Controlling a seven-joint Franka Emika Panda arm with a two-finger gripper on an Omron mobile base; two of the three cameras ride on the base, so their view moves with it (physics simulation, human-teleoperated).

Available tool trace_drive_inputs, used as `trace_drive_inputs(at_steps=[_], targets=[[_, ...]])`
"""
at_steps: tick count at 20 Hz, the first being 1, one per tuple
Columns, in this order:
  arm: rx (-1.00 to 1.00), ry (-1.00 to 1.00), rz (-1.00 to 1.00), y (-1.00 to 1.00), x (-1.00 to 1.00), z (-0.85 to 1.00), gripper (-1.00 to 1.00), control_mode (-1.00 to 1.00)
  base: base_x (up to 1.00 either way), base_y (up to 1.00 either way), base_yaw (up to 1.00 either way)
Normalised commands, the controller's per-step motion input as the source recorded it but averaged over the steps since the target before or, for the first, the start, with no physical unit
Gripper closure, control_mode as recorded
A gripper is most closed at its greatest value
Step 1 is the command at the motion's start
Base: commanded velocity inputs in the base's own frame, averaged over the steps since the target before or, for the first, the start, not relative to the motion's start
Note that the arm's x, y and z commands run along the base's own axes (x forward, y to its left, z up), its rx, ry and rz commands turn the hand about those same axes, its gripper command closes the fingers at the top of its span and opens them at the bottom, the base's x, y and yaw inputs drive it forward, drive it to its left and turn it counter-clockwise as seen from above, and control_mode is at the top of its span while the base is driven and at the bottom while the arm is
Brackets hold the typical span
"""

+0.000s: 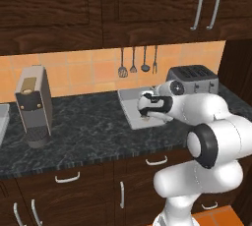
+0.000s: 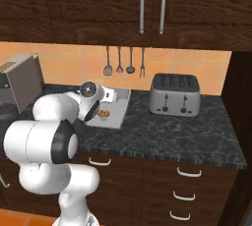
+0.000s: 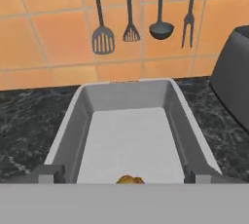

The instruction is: Place one sweet potato and one chicken drumstick in each tupperware on the nearby counter, to pack two identical lunches.

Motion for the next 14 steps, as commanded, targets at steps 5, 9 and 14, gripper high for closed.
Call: trace_drive_inputs(at_steps=[5, 9, 14], targets=[[-0.08, 0.28, 0.16, -0.03, -0.89, 1.00, -1.00, -1.00, 0.00, 0.00, 0.00], [-0.04, 0.35, 0.18, 0.00, -1.00, 1.00, -1.00, -1.00, 0.00, 0.00, 0.00], [0.02, 0.26, 0.15, 0.00, -1.00, 0.80, -1.00, -1.00, 0.00, 0.00, 0.00]])
